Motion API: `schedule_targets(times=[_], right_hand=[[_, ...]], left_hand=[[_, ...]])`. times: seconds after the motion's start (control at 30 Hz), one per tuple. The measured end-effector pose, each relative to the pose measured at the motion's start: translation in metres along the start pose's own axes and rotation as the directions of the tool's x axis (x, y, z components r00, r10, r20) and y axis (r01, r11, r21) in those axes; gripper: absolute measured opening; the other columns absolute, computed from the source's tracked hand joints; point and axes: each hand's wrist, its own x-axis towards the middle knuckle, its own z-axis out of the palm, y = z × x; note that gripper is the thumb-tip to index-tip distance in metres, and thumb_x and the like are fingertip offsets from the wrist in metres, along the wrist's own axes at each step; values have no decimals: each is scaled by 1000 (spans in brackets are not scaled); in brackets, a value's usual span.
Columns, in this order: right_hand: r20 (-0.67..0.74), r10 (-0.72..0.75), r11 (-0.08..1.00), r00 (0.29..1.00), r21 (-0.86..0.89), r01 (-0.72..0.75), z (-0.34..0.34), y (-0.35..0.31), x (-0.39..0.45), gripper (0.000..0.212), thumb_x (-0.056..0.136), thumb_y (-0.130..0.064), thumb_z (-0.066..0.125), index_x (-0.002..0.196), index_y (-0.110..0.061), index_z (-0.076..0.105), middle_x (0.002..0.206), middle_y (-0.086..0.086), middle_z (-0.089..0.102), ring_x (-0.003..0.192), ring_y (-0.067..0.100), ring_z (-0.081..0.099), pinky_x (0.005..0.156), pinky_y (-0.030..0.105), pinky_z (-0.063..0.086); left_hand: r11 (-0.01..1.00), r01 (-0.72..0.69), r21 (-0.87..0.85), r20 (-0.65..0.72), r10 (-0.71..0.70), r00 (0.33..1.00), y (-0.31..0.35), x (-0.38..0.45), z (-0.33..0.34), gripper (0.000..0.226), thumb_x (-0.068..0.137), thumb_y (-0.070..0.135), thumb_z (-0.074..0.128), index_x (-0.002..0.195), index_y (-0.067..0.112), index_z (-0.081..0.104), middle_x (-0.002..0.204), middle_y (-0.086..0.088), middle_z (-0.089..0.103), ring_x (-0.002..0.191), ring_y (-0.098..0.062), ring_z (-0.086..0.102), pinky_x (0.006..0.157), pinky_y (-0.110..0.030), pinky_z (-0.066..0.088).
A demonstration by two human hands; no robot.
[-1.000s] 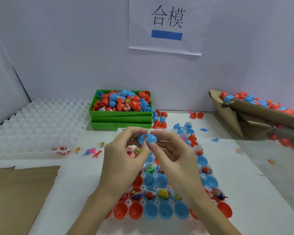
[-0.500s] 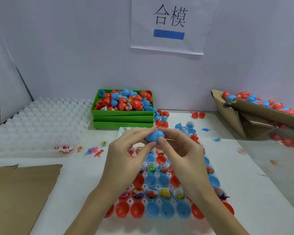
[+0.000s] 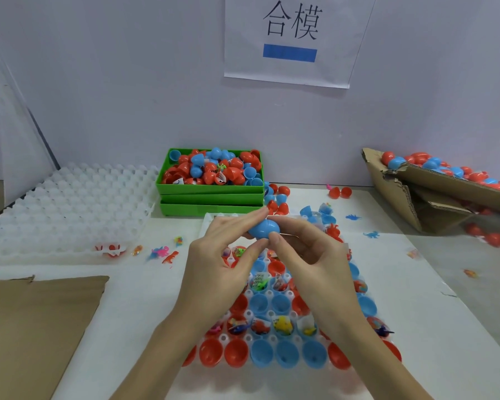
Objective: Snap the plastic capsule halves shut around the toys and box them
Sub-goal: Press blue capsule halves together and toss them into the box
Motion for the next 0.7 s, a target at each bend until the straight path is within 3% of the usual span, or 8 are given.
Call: schedule_targets(times=[0.2, 0.33, 0.47, 0.7], right_hand=[[43, 127, 980, 991, 147, -132, -1, -3, 1, 19, 94, -25, 74, 112, -27, 78, 110, -3, 79, 107, 13, 74, 87, 16, 56], [92, 205, 938, 974, 265, -223, 6, 1, -3, 19, 93, -24, 76, 112, -24, 78, 114, 5, 77, 113, 20, 72, 94, 24, 57], [105, 245, 892, 964, 364, -267, 10, 0, -4, 23, 90, -28, 78, 112, -21, 78, 114, 6, 77, 113, 23, 73, 94, 27, 58], [58, 277, 895, 959, 347, -280, 9, -1, -3, 23, 85, -28, 80, 106, -22, 80, 111, 6, 78, 111, 22, 73, 93, 27, 59]], left_hand=[[995, -69, 71, -10, 70, 998, 4, 1, 0, 56, 86, 26, 76, 141, 21, 65, 125, 21, 67, 112, -7, 65, 89, -8, 47], [986, -71, 148, -89, 84, 992, 3, -2, 4, 50, 85, 13, 82, 133, 18, 70, 124, 17, 68, 118, -6, 62, 101, -16, 49], [993, -14, 114, -58, 21, 998, 1, -2, 4, 55, 89, 14, 78, 142, 19, 64, 132, 14, 67, 126, 8, 57, 103, -9, 44], [984, -95, 150, -1, 96, 995, 2, -1, 2, 64, 87, 3, 79, 146, 15, 59, 147, 9, 60, 139, 7, 49, 111, -10, 38]])
